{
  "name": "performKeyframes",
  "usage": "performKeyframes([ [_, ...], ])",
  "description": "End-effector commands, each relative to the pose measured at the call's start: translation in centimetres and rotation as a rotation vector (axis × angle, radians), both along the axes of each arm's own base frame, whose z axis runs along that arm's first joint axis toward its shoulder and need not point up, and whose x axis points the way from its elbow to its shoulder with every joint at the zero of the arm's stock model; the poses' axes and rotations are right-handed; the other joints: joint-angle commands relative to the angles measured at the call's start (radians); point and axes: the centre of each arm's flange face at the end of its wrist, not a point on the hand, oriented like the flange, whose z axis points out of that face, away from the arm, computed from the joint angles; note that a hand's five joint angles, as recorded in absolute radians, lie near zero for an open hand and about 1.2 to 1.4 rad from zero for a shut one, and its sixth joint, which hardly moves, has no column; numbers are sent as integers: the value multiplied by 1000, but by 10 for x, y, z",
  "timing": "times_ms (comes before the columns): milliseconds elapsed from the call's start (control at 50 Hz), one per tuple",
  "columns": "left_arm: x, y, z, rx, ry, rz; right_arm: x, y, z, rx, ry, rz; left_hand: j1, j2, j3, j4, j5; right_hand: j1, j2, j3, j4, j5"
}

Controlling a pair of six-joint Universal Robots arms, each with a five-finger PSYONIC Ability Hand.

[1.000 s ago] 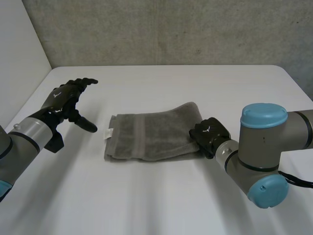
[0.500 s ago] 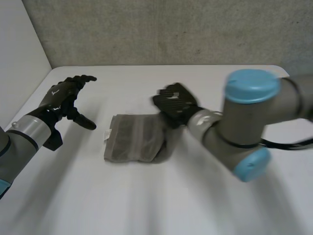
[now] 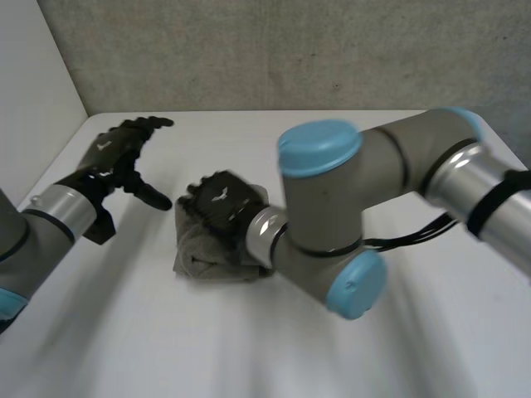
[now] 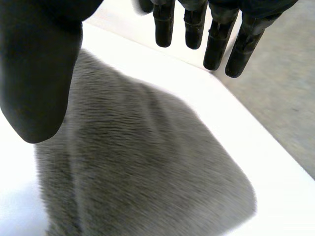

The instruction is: Fold the towel.

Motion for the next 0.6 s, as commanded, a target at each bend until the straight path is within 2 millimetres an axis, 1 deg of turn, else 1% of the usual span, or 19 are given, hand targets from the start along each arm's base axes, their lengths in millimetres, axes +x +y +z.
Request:
performKeyframes([
  [20, -24, 16, -17, 53, -14, -74, -28, -24, 8, 97, -55, -132, -73, -71, -65, -83, -213, -60, -66, -67, -73, -56],
  [60, -32, 25, -32, 101, -35, -89, -36, -32, -2, 139, -45, -171, -73, -71, -65, -83, -213, -60, -66, -67, -73, -56],
  [80, -32, 26, -32, 101, -35, -89, -36, -32, -2, 139, -45, -171, -73, -71, -65, -83, -213, -60, -66, -67, -73, -56],
  [100, -36, 31, -39, 129, -50, -93, -38, -34, -9, 152, -34, -182, -73, -71, -65, -83, -213, -60, -66, -67, -73, -56],
  [120, -36, 32, -39, 129, -50, -93, -38, -34, -9, 153, -34, -182, -73, -71, -65, -83, -213, -60, -66, -67, -73, -56],
  [160, -38, 37, -56, 186, -105, -77, -41, -39, -28, 183, -2, -205, -73, -71, -65, -83, -213, -60, -66, -67, -73, -56],
  [180, -38, 37, -56, 187, -105, -77, -41, -39, -28, 184, -1, -205, -73, -71, -65, -83, -213, -60, -66, -67, -73, -56],
  [220, -36, 38, -72, 224, -199, -62, -42, -45, -46, 205, 31, -233, -73, -71, -65, -83, -213, -60, -66, -67, -73, -56],
  [240, -36, 38, -72, 224, -199, -62, -42, -45, -46, 205, 31, -233, -73, -71, -65, -83, -213, -60, -66, -67, -73, -56],
  [280, -34, 38, -78, 220, -290, -56, -43, -47, -62, 221, 61, -255, -73, -71, -65, -83, -213, -60, -66, -67, -73, -56],
  [360, -32, 38, -75, 211, -324, -48, -44, -48, -65, 225, 66, -266, -73, -71, -65, -83, -213, -60, -66, -67, -73, -56],
  [400, -32, 39, -70, 205, -318, -47, -44, -48, -61, 224, 59, -269, -73, -71, -65, -83, -213, -60, -66, -67, -73, -56],
  [440, -36, 40, -54, 169, -292, -49, -44, -49, -42, 197, 22, -270, -76, -74, -68, -86, -216, -60, -66, -67, -73, -56],
  [460, -36, 40, -54, 169, -292, -49, -44, -49, -42, 197, 22, -270, -76, -74, -68, -86, -216, -60, -66, -67, -73, -56],
  [500, -40, 43, -32, 120, -256, -52, -48, -48, -4, 156, -56, -280, -73, -71, -65, -83, -213, -60, -66, -67, -73, -56],
  [520, -40, 43, -32, 119, -256, -52, -48, -48, -3, 156, -57, -280, -73, -71, -65, -83, -213, -60, -66, -67, -73, -56],
  [540, -44, 45, -21, 95, -238, -61, -52, -50, 15, 142, -101, -292, -73, -71, -65, -83, -213, -60, -66, -67, -73, -56],
  [560, -44, 45, -21, 95, -238, -61, -52, -50, 15, 142, -102, -292, -73, -71, -65, -83, -213, -60, -66, -67, -73, -56],
  [600, -51, 50, 4, 42, -199, -75, -63, -53, 44, 126, -173, -323, -76, -74, -68, -86, -216, -60, -66, -67, -73, -56],
])
